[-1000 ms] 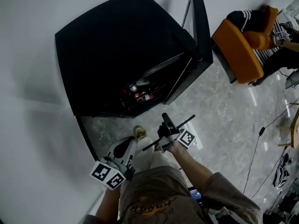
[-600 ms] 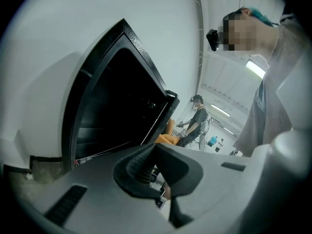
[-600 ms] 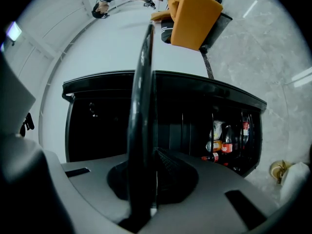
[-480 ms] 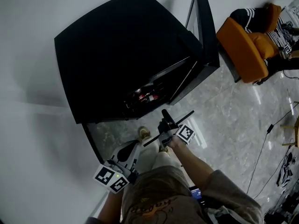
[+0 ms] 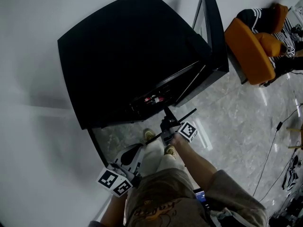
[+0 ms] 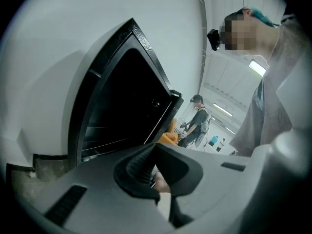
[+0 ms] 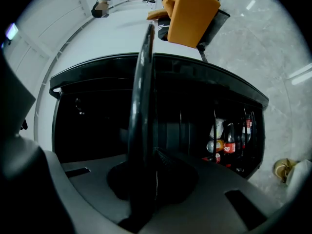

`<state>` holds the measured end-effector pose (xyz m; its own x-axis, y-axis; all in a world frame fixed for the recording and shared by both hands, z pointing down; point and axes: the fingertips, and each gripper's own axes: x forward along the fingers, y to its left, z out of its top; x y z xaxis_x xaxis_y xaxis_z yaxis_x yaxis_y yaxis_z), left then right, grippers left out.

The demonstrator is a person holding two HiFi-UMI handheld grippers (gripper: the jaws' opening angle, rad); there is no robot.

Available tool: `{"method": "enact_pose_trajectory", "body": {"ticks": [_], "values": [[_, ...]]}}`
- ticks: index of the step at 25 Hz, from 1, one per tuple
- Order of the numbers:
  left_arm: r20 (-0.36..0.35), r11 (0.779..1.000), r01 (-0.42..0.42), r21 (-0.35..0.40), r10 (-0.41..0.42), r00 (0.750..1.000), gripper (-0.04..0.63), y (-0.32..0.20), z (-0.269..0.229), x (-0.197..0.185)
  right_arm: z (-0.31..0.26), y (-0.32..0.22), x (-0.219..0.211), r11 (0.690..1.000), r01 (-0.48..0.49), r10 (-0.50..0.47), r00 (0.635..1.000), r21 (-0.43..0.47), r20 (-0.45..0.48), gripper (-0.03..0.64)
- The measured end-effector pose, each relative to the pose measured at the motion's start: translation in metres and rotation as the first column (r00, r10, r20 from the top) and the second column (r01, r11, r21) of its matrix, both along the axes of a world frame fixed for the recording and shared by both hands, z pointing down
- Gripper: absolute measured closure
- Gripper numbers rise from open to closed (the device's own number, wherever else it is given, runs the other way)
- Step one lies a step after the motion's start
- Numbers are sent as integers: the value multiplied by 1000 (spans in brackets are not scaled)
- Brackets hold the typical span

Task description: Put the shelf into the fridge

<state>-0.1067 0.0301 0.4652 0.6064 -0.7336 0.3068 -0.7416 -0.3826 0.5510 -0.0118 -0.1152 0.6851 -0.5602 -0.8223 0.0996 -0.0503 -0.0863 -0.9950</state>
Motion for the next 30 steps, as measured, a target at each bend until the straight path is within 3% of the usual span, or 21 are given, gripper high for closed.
{"method": "enact_pose_trajectory", "body": {"ticks": [30], "values": [[-2, 999, -18, -50, 18, 1000, 594, -9, 16, -18, 9, -51, -41, 998, -53, 53, 998, 21, 33, 589]]}}
